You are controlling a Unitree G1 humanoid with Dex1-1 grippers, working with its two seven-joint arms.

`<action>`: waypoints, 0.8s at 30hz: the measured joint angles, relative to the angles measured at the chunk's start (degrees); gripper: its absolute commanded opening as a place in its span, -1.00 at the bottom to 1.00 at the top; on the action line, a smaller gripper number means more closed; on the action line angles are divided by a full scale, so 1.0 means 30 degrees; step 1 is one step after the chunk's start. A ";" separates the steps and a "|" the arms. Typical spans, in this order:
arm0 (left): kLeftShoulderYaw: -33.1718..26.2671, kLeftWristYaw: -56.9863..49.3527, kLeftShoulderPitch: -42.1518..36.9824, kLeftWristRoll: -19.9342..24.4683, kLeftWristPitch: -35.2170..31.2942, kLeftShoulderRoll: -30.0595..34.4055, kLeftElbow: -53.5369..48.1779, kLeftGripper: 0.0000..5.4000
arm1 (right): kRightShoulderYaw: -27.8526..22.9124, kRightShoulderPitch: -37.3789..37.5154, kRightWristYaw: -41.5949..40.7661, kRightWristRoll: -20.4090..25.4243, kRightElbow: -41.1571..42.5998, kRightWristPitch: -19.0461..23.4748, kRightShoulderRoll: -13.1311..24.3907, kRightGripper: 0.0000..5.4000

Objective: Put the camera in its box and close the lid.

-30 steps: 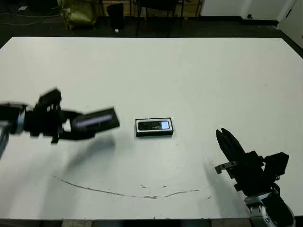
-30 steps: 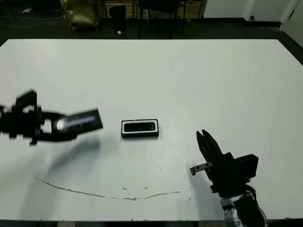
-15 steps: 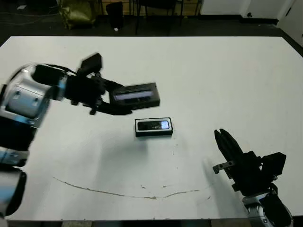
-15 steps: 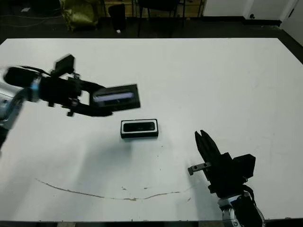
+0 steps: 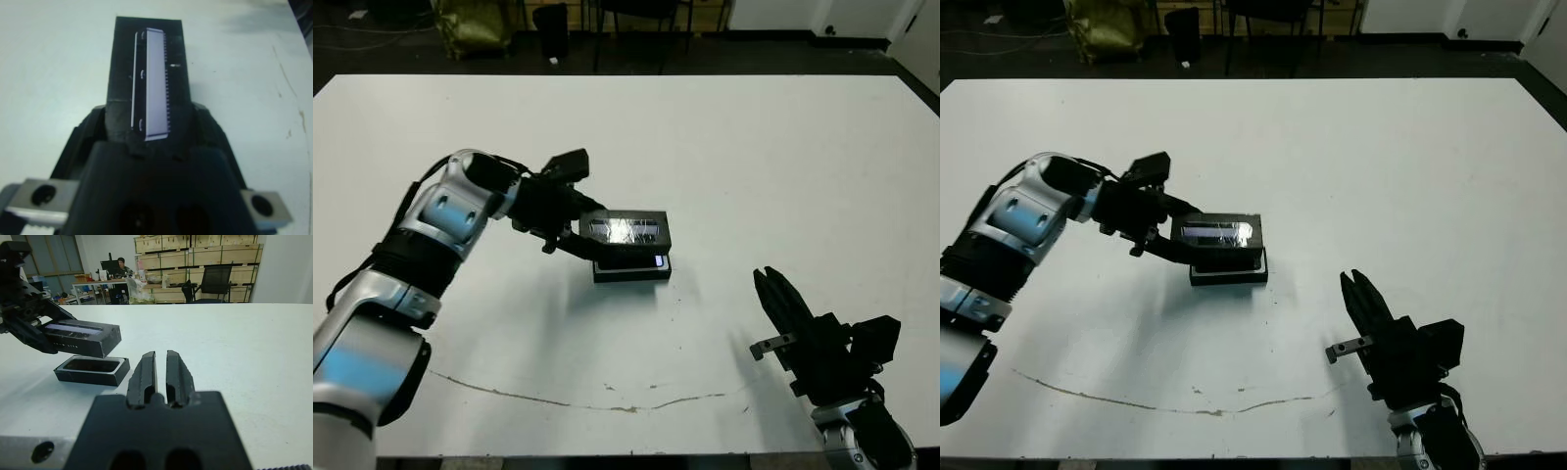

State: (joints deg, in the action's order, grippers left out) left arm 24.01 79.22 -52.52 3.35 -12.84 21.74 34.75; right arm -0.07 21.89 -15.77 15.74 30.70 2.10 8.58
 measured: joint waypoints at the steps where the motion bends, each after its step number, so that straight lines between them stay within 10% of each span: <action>1: 0.0088 0.0000 -0.0195 -0.0266 0.0231 -0.0161 0.0595 -0.05 | 0.0014 -0.0014 -0.0002 0.0000 -0.0021 0.0000 0.0000 -1.00; 24: -0.0026 0.0096 -0.0913 -0.1885 0.0720 -0.1502 0.3160 -0.05 | 0.0181 0.0214 -0.0078 0.0409 -0.0320 -0.0048 -0.0303 -1.00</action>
State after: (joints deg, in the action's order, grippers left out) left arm 23.94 79.51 -55.26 -2.31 -10.68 17.24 44.23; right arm 0.47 22.53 -16.00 16.97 29.74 1.96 7.67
